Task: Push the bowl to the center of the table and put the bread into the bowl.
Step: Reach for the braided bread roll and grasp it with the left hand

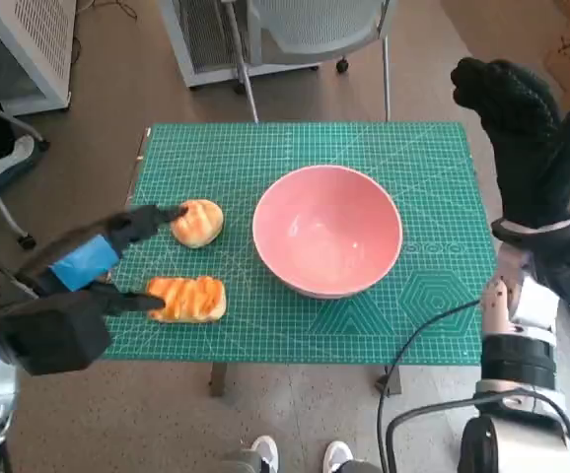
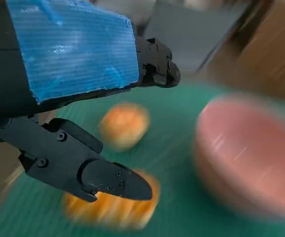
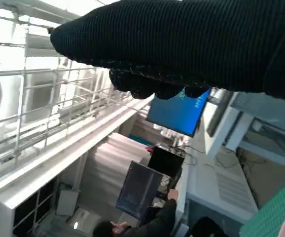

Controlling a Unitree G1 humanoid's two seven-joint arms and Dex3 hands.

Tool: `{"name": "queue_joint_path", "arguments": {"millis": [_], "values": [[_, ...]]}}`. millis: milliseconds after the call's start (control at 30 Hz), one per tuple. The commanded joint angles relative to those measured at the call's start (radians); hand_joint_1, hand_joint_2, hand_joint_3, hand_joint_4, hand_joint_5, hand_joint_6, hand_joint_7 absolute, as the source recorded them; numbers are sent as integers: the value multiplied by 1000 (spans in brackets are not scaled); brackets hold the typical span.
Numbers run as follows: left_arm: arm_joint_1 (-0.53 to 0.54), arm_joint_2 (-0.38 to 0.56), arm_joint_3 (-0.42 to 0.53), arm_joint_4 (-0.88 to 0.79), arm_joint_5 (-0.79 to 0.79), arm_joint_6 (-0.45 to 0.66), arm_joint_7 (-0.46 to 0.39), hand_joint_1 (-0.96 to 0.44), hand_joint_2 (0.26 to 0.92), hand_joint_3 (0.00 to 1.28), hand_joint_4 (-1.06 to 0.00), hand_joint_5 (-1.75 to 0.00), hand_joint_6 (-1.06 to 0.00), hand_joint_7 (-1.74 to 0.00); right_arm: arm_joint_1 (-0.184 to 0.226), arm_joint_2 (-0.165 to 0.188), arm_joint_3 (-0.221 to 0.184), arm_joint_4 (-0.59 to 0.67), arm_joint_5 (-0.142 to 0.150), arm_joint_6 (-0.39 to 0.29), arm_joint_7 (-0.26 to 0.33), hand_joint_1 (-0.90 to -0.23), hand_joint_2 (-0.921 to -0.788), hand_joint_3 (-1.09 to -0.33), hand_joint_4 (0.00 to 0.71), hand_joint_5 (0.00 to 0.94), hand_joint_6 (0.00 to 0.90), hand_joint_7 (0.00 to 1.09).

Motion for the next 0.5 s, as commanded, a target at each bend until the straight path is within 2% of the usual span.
{"name": "queue_joint_path", "arguments": {"millis": [33,267,500], "values": [[5,18,-75,-14,63,76,-12,-56,772,1,-174,0,-317,-26,-2,-2,7,33,-7,20,-7,-625,-921,-706,294,6,419,28],[-13,11,-167,52,127,96,-3,-95,769,0,-169,0,-316,-12,-5,0,17,38,-9,19,-6,-626,-921,-703,292,3,411,23],[-51,-19,-253,184,171,63,21,-127,771,1,-164,0,-320,-7,-8,-5,22,47,-8,22,-2,-629,-921,-706,291,2,412,22]]}}
